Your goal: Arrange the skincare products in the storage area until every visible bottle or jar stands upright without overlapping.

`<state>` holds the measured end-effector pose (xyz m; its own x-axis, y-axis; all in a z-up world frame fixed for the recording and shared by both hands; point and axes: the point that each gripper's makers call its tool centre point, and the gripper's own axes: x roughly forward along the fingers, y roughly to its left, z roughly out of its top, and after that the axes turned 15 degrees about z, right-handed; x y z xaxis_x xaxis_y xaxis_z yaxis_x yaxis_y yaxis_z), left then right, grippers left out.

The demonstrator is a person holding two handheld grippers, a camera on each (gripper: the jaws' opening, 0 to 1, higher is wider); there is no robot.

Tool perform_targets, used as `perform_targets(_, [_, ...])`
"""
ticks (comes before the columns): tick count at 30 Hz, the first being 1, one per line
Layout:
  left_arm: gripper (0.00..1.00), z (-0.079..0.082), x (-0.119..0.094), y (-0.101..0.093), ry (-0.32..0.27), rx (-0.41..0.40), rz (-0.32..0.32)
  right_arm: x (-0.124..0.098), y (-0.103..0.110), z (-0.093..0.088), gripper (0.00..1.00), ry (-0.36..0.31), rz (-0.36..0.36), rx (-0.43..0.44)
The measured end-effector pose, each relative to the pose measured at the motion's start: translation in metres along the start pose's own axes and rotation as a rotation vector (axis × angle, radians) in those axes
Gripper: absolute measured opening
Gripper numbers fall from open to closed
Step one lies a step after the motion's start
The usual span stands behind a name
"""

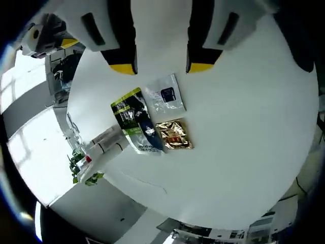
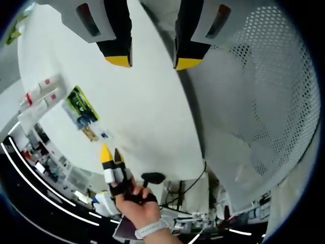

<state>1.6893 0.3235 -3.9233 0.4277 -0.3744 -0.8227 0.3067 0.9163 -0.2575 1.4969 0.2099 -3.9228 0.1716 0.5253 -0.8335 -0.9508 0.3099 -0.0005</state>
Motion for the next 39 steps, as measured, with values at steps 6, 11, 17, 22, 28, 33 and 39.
perform_targets(6, [0.44, -0.018, -0.034, -0.019, -0.069, 0.156, 0.002, -0.002, 0.000, 0.004, 0.33, -0.019, -0.004, -0.017])
perform_targets(11, [0.50, -0.032, -0.065, -0.025, -0.166, 0.223, 0.011, -0.004, -0.002, 0.004, 0.33, -0.022, -0.013, -0.009])
perform_targets(17, [0.55, -0.050, -0.107, -0.028, -0.270, 0.281, 0.050, -0.005, 0.002, 0.009, 0.33, -0.053, 0.004, -0.013])
perform_targets(22, [0.57, -0.059, -0.136, -0.020, -0.364, 0.277, 0.120, -0.010, 0.000, 0.017, 0.34, -0.106, -0.006, 0.005])
perform_targets(28, [0.57, -0.072, -0.154, -0.010, -0.421, 0.280, 0.186, -0.016, -0.002, 0.026, 0.36, -0.159, -0.021, 0.001])
perform_targets(33, [0.59, -0.080, -0.168, -0.004, -0.493, 0.295, 0.246, -0.024, -0.005, 0.036, 0.40, -0.229, -0.038, 0.007])
perform_targets(39, [0.62, -0.090, -0.174, -0.001, -0.559, 0.330, 0.299, -0.036, -0.004, 0.052, 0.41, -0.314, -0.042, -0.013])
